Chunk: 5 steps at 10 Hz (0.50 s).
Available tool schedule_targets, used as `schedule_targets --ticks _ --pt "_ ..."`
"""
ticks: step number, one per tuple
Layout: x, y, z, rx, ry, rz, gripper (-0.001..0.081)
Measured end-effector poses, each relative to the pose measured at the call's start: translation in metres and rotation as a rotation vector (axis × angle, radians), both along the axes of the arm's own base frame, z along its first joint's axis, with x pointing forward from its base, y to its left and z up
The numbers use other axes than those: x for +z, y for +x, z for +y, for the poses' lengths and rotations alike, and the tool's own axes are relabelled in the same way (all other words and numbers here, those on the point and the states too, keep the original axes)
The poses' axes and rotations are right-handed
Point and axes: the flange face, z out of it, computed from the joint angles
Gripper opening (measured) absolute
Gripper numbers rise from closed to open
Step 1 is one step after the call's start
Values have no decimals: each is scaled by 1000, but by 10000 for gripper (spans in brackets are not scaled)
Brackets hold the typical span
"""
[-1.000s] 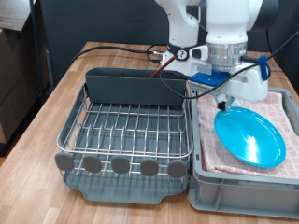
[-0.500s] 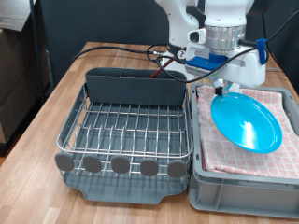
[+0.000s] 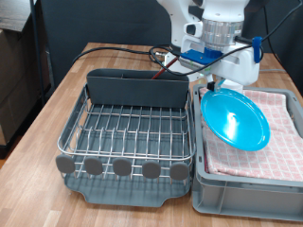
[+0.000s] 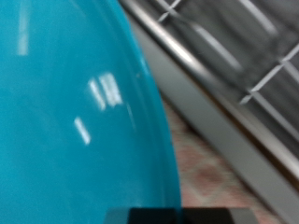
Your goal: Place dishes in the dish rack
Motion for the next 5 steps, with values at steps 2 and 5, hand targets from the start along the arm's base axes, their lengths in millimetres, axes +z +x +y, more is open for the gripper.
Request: schedule_targets --ticks 2,5 --pt "14 -8 -23 10 -74 62 15" --pt "35 -17 -68 59 -172 99 15"
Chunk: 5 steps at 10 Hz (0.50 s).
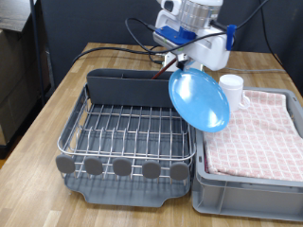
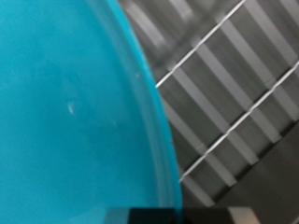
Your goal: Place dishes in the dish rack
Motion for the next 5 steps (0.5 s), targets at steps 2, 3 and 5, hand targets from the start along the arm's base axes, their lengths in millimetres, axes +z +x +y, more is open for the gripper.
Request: schedule_targets --ticks 2,3,5 --pt "13 0 -33 69 -53 21 15" --pt "22 2 -48 112 -77 31 15" --pt "41 7 -74 199 -120 62 15"
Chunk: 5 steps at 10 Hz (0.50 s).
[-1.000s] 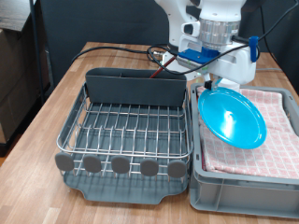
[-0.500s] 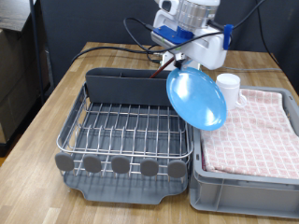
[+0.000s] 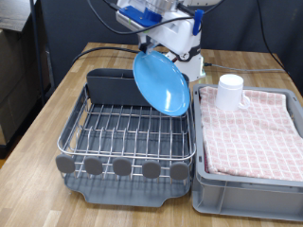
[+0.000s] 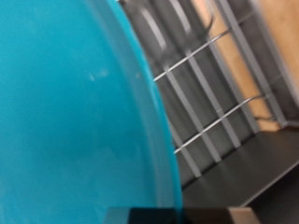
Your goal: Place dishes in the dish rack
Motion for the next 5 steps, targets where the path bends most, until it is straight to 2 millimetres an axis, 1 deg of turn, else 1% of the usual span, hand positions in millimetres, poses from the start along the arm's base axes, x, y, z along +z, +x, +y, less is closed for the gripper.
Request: schedule_targets --ticks 1,3,5 --pt "5 2 -3 36 -10 21 15" --pt "3 2 -3 15 -12 12 15" --pt "3 1 -10 44 -53 22 15"
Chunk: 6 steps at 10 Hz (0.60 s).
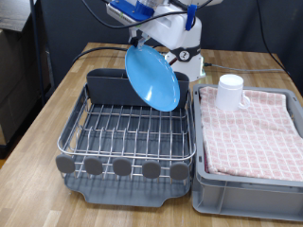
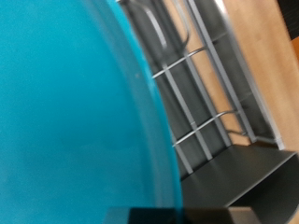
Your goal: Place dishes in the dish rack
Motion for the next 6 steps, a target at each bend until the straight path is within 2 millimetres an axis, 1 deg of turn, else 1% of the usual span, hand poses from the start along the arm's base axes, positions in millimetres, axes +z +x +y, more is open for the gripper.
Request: schedule_targets --ticks 4,6 --pt "6 3 -34 158 -123 42 15" --pt "11 7 -46 201 -185 61 15"
